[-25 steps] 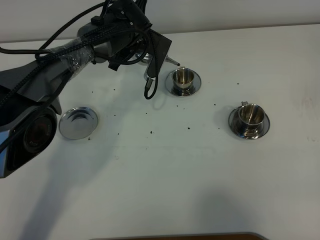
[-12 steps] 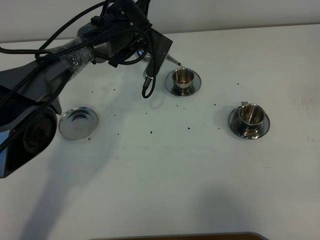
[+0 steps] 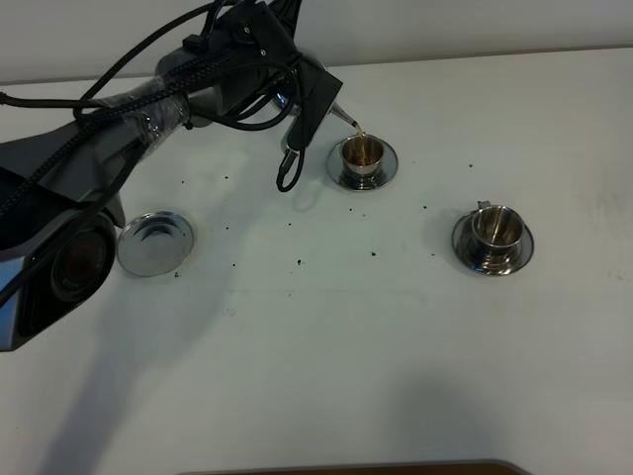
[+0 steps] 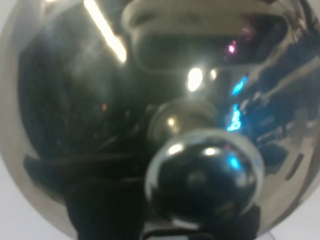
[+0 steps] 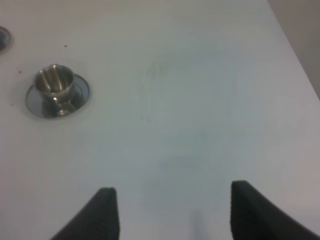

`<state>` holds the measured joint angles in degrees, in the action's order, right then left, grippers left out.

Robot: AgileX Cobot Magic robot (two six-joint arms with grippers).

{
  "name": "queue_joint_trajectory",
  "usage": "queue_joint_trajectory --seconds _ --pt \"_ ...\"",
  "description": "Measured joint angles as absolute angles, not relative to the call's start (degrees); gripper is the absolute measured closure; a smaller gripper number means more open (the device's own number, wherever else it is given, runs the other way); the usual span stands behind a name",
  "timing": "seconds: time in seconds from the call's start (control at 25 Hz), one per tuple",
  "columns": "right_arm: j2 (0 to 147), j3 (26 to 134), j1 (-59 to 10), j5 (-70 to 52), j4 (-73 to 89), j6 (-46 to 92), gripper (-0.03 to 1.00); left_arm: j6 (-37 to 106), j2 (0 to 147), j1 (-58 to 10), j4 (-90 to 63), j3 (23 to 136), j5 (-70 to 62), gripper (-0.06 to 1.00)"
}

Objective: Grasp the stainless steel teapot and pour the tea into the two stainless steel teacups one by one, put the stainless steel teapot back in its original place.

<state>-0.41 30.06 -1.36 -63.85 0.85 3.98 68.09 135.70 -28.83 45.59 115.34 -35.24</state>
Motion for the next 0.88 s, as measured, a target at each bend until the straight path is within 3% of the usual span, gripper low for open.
queue_joint_trajectory --seconds 0.88 --pt "-0.41 30.06 -1.36 -63.85 0.85 4.0 0.48 72.89 136.31 -28.83 46.05 115.34 -32.13 0.7"
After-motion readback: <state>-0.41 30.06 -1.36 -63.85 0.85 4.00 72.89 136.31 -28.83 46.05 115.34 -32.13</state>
